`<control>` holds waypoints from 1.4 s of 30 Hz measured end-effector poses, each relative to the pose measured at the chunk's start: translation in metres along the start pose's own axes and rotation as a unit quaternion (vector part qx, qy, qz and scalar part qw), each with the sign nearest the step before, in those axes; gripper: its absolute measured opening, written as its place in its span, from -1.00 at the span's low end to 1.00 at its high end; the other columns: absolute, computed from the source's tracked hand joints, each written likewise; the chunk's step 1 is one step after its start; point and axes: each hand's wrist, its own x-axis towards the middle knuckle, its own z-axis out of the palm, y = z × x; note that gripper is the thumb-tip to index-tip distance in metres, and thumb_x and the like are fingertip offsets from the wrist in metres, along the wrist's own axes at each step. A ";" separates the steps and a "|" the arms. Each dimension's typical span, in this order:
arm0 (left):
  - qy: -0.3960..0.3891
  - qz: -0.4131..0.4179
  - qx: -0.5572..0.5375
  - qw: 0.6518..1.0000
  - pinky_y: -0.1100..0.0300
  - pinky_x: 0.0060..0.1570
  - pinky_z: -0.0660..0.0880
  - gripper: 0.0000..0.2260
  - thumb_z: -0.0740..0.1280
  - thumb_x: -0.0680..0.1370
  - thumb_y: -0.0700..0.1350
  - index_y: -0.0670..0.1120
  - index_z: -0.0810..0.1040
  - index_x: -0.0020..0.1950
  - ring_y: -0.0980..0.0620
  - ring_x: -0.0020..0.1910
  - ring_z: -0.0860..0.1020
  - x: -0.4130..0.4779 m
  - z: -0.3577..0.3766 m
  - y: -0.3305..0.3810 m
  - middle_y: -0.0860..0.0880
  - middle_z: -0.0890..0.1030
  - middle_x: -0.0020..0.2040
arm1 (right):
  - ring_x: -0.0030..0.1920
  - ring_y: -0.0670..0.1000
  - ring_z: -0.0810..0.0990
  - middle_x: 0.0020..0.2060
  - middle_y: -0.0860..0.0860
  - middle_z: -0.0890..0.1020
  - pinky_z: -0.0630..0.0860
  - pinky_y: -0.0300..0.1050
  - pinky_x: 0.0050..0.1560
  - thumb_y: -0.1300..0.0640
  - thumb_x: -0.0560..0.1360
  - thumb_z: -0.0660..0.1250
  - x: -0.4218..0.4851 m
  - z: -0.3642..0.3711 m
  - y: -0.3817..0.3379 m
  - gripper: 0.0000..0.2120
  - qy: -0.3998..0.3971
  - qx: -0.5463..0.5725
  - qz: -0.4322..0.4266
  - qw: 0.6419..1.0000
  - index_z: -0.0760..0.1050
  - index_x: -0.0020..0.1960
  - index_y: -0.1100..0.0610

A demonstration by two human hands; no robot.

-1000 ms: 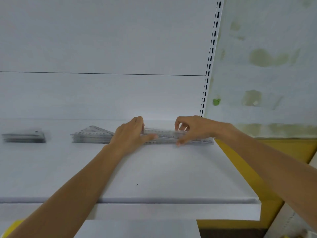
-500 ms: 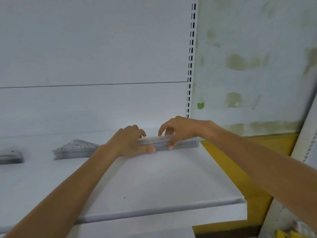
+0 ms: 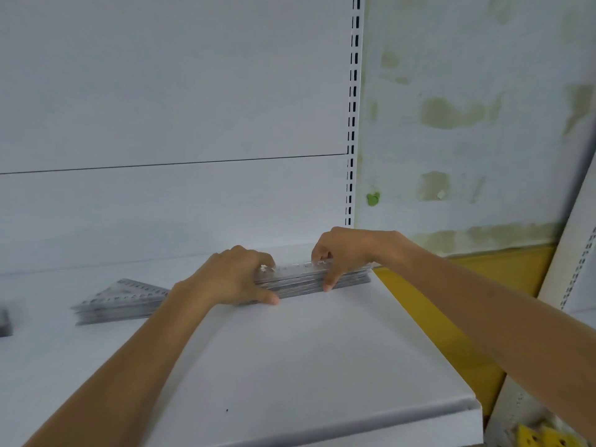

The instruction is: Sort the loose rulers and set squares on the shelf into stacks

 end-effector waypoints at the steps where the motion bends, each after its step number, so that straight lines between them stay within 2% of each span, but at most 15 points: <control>1: 0.002 0.004 -0.017 1.000 0.18 -0.06 0.36 -0.48 0.41 0.32 0.27 0.12 0.46 0.21 0.05 0.06 0.48 0.000 0.001 -0.002 0.07 0.55 0.07 | -0.02 -0.04 0.42 -0.01 -0.10 0.44 0.32 -0.19 -0.05 -0.05 0.31 0.51 0.001 0.000 0.000 -0.41 0.002 0.000 0.001 1.000 0.45 0.26 0.11; 7: 0.028 0.031 0.008 0.999 0.27 -0.31 0.25 -0.68 0.34 0.40 0.21 0.04 0.50 0.02 0.06 -0.19 0.42 -0.006 0.004 -0.003 0.14 0.44 -0.27 | -0.08 0.01 0.51 -0.06 -0.10 0.39 0.40 -0.16 -0.16 -0.06 0.32 0.46 0.000 0.014 0.004 -0.53 0.026 -0.003 0.001 1.000 0.46 0.18 0.01; 11: 0.011 0.026 -0.024 0.999 0.31 -0.33 0.25 -0.73 0.35 0.42 0.16 0.03 0.49 0.00 0.09 -0.22 0.42 -0.008 0.001 -0.004 0.12 0.46 -0.26 | -0.09 0.00 0.50 -0.20 -0.18 0.33 0.40 -0.13 -0.17 -0.07 0.31 0.44 -0.002 0.015 0.000 -0.70 0.019 -0.003 0.012 1.000 0.40 -0.03 -0.10; 15: 0.015 0.019 -0.045 0.999 0.30 -0.27 0.31 -0.71 0.37 0.42 0.14 0.03 0.50 0.04 0.09 -0.17 0.46 -0.014 0.003 -0.005 0.09 0.53 -0.18 | -0.43 -0.05 0.34 -0.43 -0.11 0.31 0.24 -0.16 -0.36 -0.09 0.26 0.48 -0.005 0.010 -0.004 -0.58 0.010 0.004 0.008 1.000 0.24 -0.37 0.03; 18: 0.029 0.012 -0.063 0.998 0.21 -0.17 0.38 -0.65 0.41 0.37 0.18 0.07 0.53 0.07 0.08 -0.09 0.49 -0.018 0.004 -0.006 0.10 0.57 -0.10 | -0.42 -0.02 0.22 -0.47 -0.07 0.23 0.10 -0.12 -0.34 -0.12 0.23 0.51 -0.009 0.006 -0.008 -0.48 -0.010 0.018 0.002 1.000 0.17 -0.38 0.06; 20: 0.026 0.000 -0.112 0.993 0.20 -0.04 0.44 -0.56 0.45 0.30 0.24 0.12 0.53 0.10 0.13 -0.04 0.51 -0.021 0.005 -0.007 0.16 0.57 -0.04 | -0.34 -0.05 0.31 -0.39 -0.13 0.32 0.23 -0.14 -0.29 -0.14 0.22 0.53 -0.011 0.005 -0.007 -0.59 -0.018 0.031 0.014 0.999 0.30 -0.31 -0.01; 22: 0.034 -0.010 -0.164 0.986 0.20 0.10 0.45 -0.47 0.47 0.26 0.25 0.12 0.52 0.17 0.17 0.05 0.51 -0.025 0.003 -0.010 0.19 0.55 0.04 | -0.13 -0.12 0.44 -0.18 -0.22 0.43 0.41 -0.16 -0.06 -0.14 0.23 0.53 -0.015 0.003 -0.005 -0.63 -0.024 0.035 0.033 0.999 0.47 -0.07 -0.08; 24: 0.041 -0.009 -0.172 0.984 0.21 0.09 0.46 -0.52 0.48 0.29 0.19 0.07 0.55 0.15 0.17 0.06 0.52 -0.026 0.001 -0.015 0.15 0.58 0.04 | -0.27 -0.18 0.38 -0.31 -0.22 0.38 0.35 -0.25 -0.22 -0.07 0.26 0.53 -0.017 0.003 -0.002 -0.71 -0.009 0.033 0.033 0.999 0.40 -0.27 -0.09; 26: 0.037 -0.002 -0.152 0.988 0.22 0.00 0.47 -0.61 0.48 0.33 0.14 0.03 0.58 0.09 0.12 0.00 0.54 -0.025 -0.001 -0.016 0.10 0.60 -0.02 | -0.42 -0.18 0.21 -0.46 -0.14 0.22 0.15 -0.27 -0.38 0.01 0.28 0.54 -0.018 0.004 -0.004 -0.49 -0.001 0.027 0.026 0.999 0.16 -0.44 -0.09; 34: 0.013 0.000 -0.124 0.992 0.15 0.02 0.48 -0.66 0.48 0.34 0.06 0.07 0.56 0.08 0.10 -0.02 0.53 -0.024 0.000 -0.021 0.11 0.58 -0.03 | -0.44 -0.16 0.21 -0.50 -0.14 0.23 0.16 -0.21 -0.36 -0.02 0.26 0.55 -0.012 0.002 -0.005 -0.47 -0.021 0.014 0.037 0.999 0.15 -0.47 -0.06; 36: 0.010 0.001 -0.121 0.993 0.12 0.00 0.49 -0.69 0.47 0.35 0.06 0.07 0.55 0.05 0.10 -0.06 0.53 -0.023 0.000 -0.020 0.10 0.58 -0.06 | -0.33 -0.08 0.38 -0.39 -0.14 0.40 0.26 -0.15 -0.28 -0.04 0.27 0.53 -0.009 0.003 -0.005 -0.62 -0.027 0.012 0.049 0.998 0.31 -0.40 -0.01; 37: 0.008 0.001 -0.121 0.993 0.13 -0.03 0.50 -0.71 0.46 0.35 0.05 0.07 0.55 0.04 0.10 -0.08 0.53 -0.023 0.001 -0.019 0.10 0.58 -0.08 | -0.17 -0.02 0.48 -0.21 -0.12 0.51 0.36 -0.11 -0.15 -0.04 0.28 0.52 -0.009 0.002 -0.008 -0.73 -0.033 0.004 0.057 0.998 0.44 -0.25 -0.02; 38: 0.010 0.000 -0.122 0.992 0.15 -0.06 0.49 -0.73 0.45 0.35 0.05 0.07 0.54 0.02 0.09 -0.10 0.53 -0.023 0.001 -0.018 0.10 0.57 -0.09 | 0.05 0.03 0.51 0.04 -0.09 0.55 0.42 -0.05 0.03 -0.05 0.29 0.52 -0.011 0.001 -0.012 -0.64 -0.046 -0.009 0.073 0.996 0.51 0.02 -0.03; 39: 0.015 -0.002 -0.123 0.992 0.17 -0.09 0.47 -0.74 0.44 0.35 0.06 0.09 0.53 0.00 0.09 -0.10 0.53 -0.024 0.002 -0.018 0.10 0.56 -0.10 | 0.22 0.06 0.45 0.23 -0.08 0.48 0.40 0.00 0.19 -0.06 0.29 0.51 -0.012 -0.001 -0.015 -0.44 -0.054 -0.023 0.092 0.994 0.44 0.24 -0.02; 42: 0.023 -0.009 -0.135 0.991 0.15 0.04 0.46 -0.60 0.43 0.34 0.16 0.14 0.46 0.13 0.12 0.01 0.50 -0.027 0.007 -0.013 0.16 0.52 0.03 | 0.38 0.04 0.31 0.39 -0.10 0.32 0.31 -0.02 0.28 -0.18 0.26 0.50 -0.022 -0.002 -0.017 -0.24 -0.050 0.000 0.112 0.992 0.30 0.38 -0.09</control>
